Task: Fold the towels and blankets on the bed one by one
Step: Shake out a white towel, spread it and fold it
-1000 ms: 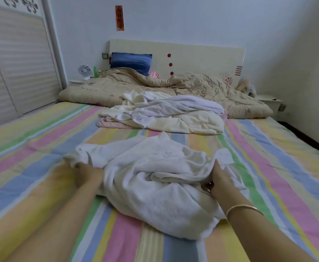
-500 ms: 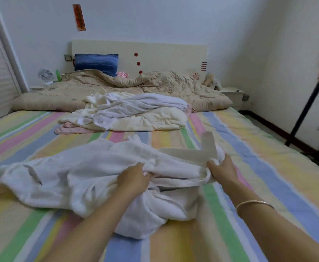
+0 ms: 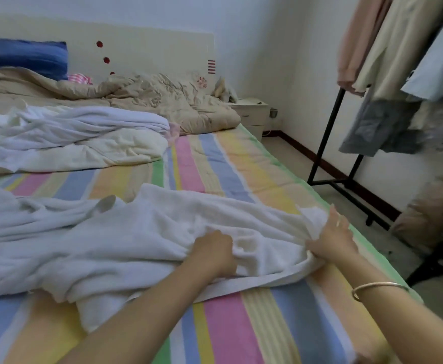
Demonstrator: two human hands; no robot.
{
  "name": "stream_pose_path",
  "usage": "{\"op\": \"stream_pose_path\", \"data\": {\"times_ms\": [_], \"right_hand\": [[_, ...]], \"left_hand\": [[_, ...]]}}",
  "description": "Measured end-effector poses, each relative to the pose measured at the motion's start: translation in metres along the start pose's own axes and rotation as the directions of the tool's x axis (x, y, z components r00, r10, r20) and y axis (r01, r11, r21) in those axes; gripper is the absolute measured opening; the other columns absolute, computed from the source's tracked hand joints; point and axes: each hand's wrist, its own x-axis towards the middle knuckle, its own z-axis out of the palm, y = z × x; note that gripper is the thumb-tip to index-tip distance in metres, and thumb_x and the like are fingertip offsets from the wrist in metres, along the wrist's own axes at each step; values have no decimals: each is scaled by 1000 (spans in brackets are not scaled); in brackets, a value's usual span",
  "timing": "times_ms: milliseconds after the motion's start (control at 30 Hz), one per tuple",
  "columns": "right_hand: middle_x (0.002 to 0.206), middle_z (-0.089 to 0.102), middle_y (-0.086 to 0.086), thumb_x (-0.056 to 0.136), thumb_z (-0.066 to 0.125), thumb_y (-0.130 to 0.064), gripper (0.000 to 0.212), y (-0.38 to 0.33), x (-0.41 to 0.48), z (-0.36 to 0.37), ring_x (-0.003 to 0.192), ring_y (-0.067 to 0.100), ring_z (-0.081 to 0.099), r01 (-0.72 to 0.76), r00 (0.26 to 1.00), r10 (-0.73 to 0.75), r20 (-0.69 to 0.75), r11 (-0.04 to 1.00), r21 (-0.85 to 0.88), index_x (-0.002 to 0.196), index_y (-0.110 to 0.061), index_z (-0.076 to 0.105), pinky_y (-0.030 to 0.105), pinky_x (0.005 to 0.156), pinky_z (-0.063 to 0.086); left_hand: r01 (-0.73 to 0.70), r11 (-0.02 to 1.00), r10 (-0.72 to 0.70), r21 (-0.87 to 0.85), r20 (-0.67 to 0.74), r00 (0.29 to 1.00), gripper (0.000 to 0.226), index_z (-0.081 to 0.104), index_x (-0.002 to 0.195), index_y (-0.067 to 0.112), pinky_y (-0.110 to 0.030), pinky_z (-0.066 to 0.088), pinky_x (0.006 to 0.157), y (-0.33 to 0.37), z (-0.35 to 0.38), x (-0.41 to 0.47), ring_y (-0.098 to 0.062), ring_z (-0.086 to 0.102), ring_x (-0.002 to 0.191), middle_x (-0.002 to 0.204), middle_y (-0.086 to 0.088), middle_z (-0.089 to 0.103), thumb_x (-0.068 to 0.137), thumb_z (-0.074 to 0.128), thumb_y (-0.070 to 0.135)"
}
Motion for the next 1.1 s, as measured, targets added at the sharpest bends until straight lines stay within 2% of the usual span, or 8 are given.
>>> {"op": "stream_pose_path", "data": {"times_ms": [133, 200, 300, 433, 600, 767, 967, 1100], "right_hand": [[159, 1, 8, 85, 49, -18, 81, -29, 7, 0, 145, 38, 1, 386, 898, -439, -15, 805, -450, 152, -29, 5, 47, 117, 17], [155, 19, 6, 89, 44, -20, 62, -34, 10, -1, 144, 37, 8, 490, 832, -546, 95, 645, -586, 147, -30, 26, 48, 117, 13], [129, 50, 2, 87, 44, -18, 39, -20, 16, -4, 124, 28, 37, 577, 749, -634, 194, 480, -661, 125, -26, 53, 38, 102, 33], [112, 51, 2, 88, 44, -16, 26, 13, 21, -18, 111, 26, 46, 523, 790, -606, 95, 584, -621, 109, -18, 59, 31, 73, 36], [119, 51, 8, 91, 43, -11, 27, 52, 15, -29, 104, 29, 58, 436, 868, -494, 39, 724, -534, 114, -13, 56, 32, 74, 45], [111, 59, 9, 91, 43, -18, 22, 87, 6, -30, 97, 29, 60, 336, 921, -385, -57, 861, -381, 99, -14, 63, 28, 71, 41], [114, 56, 1, 93, 37, -14, 30, 126, -2, -30, 102, 24, 58, 362, 893, -446, -58, 790, -495, 116, -23, 54, 31, 70, 40], [98, 60, -2, 93, 41, -24, 20, 134, -1, -41, 88, 20, 59, 402, 879, -477, 4, 736, -544, 102, -25, 59, 27, 61, 37]], "left_hand": [[100, 994, -101, -44, -30, 994, 49, 45, 129, 19, -34, 43, 90, 5, 2, 2, -25, 51, 112, 126, -4, 49, 82, 57, 21], [63, 998, -59, 3, -285, 957, 50, 46, 128, 18, -32, 39, 89, 16, 9, -3, -26, 50, 110, 123, -4, 47, 79, 56, 14], [-211, 977, 172, 22, -668, 724, 20, 61, 95, 19, -29, 40, 70, 40, 22, -17, -21, 58, 84, 93, 3, 57, 75, 60, 20], [-215, 969, 249, 126, -483, 839, 39, 59, 79, 26, -27, 45, 52, 54, 52, -36, -15, 60, 69, 76, 8, 58, 73, 54, 63], [117, 960, 28, 255, -503, 864, 40, 58, 67, 18, -27, 38, 36, 48, 71, -43, -22, 56, 54, 64, -1, 52, 44, 90, 12], [117, 945, 63, 306, -519, 852, 50, 62, 85, 12, -31, 47, 50, 30, 64, -54, -25, 59, 69, 79, -5, 58, 46, 91, 21], [43, 957, 102, 287, -474, 874, 33, 59, 67, 14, -30, 42, 36, 22, 68, -60, -29, 60, 53, 63, -5, 58, 46, 82, 4], [-80, 985, 138, 151, -420, 897, 13, 47, 80, 24, -32, 38, 58, 27, 60, -72, -30, 61, 77, 87, -2, 61, 79, 59, 24]]}}
